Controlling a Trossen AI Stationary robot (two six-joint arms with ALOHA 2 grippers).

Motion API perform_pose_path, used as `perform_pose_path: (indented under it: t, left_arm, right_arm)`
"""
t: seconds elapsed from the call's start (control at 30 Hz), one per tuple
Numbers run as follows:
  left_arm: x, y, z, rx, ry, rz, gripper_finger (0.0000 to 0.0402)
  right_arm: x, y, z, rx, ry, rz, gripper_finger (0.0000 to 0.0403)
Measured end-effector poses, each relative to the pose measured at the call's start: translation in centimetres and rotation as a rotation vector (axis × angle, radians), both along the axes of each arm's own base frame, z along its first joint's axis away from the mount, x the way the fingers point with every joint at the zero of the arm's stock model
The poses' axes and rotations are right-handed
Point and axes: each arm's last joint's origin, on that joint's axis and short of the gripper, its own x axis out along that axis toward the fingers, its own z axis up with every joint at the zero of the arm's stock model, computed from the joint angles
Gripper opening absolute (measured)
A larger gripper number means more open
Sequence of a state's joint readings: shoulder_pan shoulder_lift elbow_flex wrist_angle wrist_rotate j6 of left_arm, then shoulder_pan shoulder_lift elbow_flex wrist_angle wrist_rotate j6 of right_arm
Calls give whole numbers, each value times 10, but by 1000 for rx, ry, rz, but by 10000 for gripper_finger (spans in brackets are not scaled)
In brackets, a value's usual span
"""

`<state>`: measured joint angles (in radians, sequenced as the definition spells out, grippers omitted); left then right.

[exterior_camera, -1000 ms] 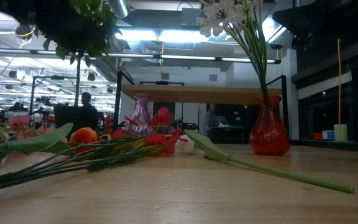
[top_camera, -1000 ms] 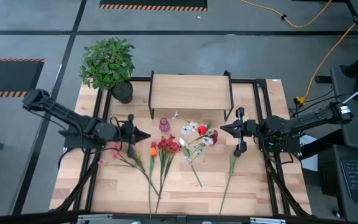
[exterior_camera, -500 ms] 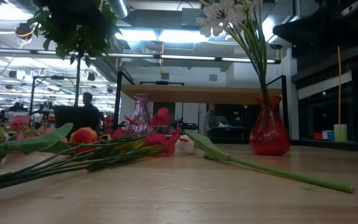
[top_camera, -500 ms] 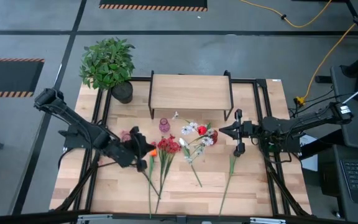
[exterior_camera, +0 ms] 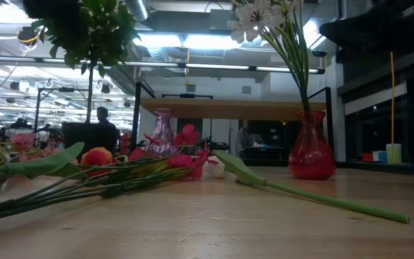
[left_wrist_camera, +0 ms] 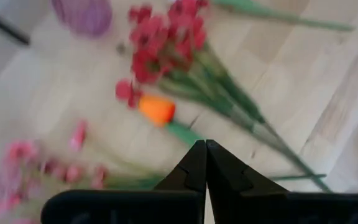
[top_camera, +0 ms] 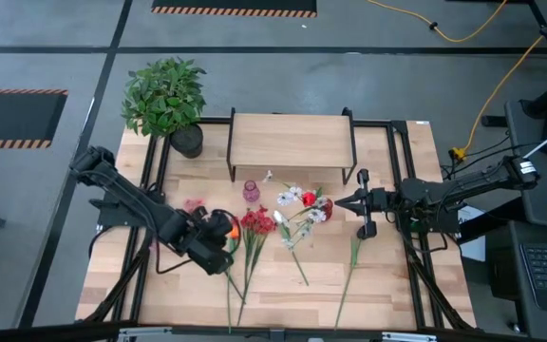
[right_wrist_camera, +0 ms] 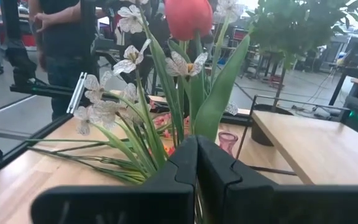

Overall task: Pick and place flowers into a vace then onto a shelf
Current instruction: Put the orange tulip into the purple vase

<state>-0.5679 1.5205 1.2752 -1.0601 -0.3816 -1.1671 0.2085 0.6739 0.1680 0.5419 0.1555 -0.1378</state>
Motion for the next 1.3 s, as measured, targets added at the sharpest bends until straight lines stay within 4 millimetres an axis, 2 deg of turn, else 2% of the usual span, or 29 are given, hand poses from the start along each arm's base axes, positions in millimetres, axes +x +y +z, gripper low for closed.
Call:
perform_pose_path:
  t: [0.37,0.63,0.93,1.3]
  left_arm:
    - [-2,-3,-7,-214,70,323,2]
    - [-4,-2,-8,-267,48,535,5]
    - [-5,-1,-10,-249,38,544,6]
    - [-5,-2,-10,-191,40,425,11]
  right_arm:
    - [0,0,0,-24,-1,-1,12]
    - [0,0,0,-26,1,-1,12]
    - [0,0,-2,-30,21,-1,12]
    - [0,0,-2,-29,21,-1,12]
